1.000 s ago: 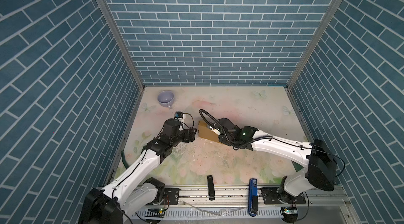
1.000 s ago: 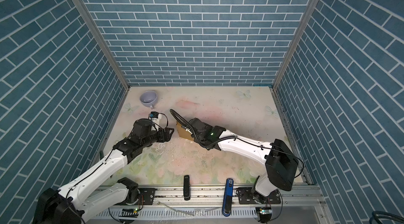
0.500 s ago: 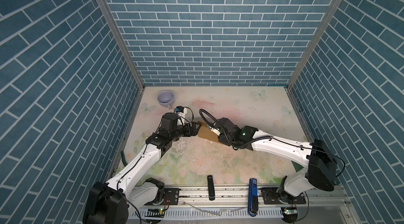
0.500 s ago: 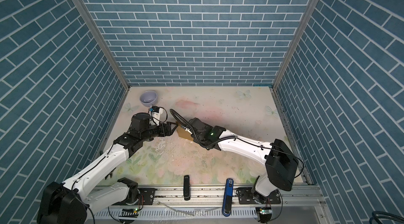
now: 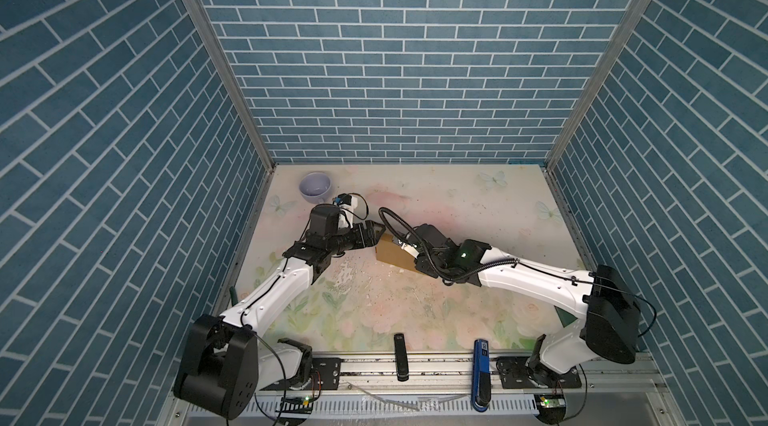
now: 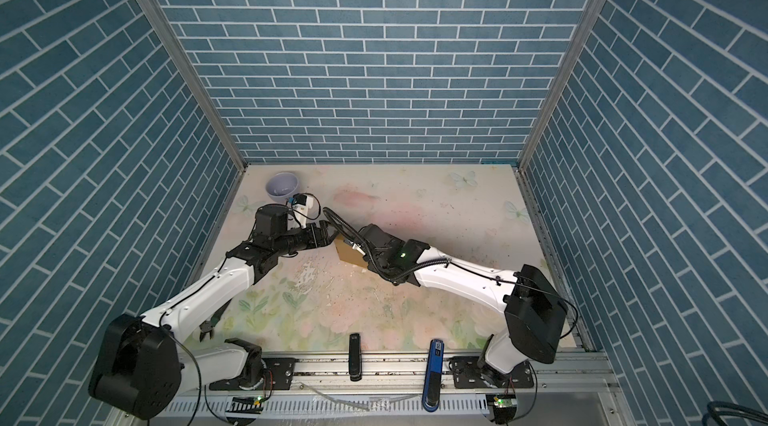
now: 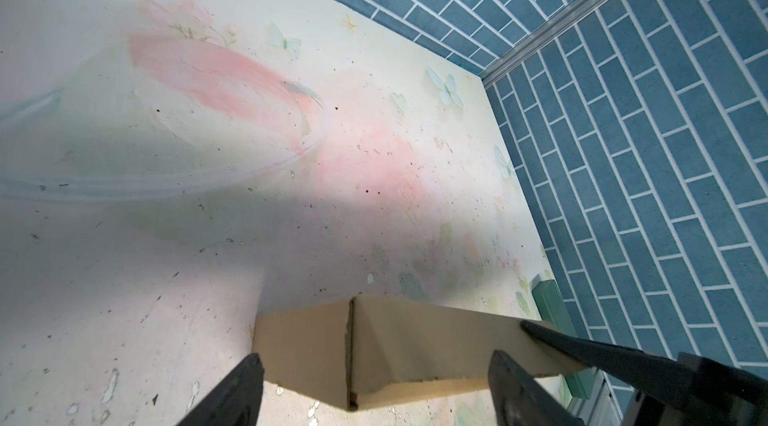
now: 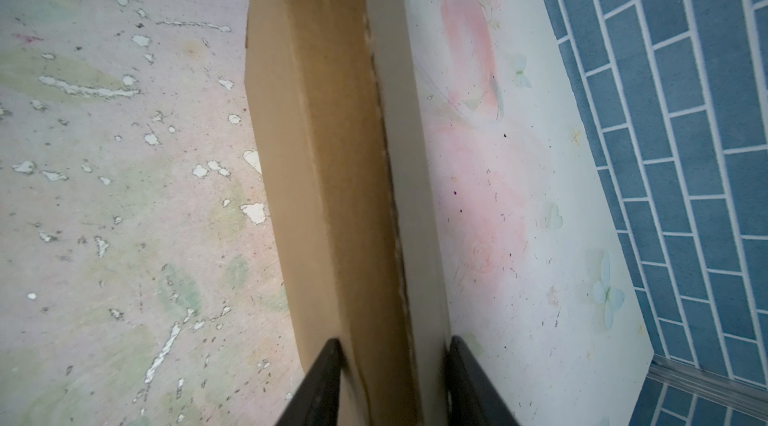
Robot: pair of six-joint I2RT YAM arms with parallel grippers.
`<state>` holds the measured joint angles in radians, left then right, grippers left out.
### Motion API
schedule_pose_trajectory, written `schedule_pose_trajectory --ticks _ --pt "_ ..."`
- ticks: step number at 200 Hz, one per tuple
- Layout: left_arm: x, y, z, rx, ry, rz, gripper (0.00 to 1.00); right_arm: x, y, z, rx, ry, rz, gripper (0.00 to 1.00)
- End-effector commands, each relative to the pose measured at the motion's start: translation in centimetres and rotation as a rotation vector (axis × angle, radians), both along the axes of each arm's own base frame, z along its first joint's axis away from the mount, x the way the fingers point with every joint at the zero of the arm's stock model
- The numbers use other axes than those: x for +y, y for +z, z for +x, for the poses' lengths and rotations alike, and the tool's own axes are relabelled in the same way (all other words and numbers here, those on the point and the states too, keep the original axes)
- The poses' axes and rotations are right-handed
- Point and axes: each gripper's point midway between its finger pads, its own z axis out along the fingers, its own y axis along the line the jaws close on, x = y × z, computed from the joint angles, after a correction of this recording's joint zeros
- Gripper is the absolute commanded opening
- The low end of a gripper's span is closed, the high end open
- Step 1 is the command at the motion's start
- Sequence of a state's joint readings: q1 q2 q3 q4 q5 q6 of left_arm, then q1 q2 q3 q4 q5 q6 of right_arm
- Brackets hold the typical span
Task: Fold the paper box
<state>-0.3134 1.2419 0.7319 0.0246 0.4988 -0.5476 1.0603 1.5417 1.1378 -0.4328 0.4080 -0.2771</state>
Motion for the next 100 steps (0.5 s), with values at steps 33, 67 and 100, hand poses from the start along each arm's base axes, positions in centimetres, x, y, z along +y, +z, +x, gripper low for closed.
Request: schedule_pose_trajectory --ticks 33,67,100 --pt "-0.5 -0.1 1.1 -0.008 -0.009 -0.026 0.8 0.3 -0.8 -1.1 0.077 0.002 0.005 0.4" --pt "-0.4 -0.9 1.0 0.003 -0.005 -0.019 0.78 0.3 -1.0 -1.2 0.08 0.002 0.003 0.4" --pt "-0.3 -1.4 1.0 0.01 0.001 -0.012 0.77 0.1 -1.0 -1.2 0.081 -0.001 -0.005 0.4"
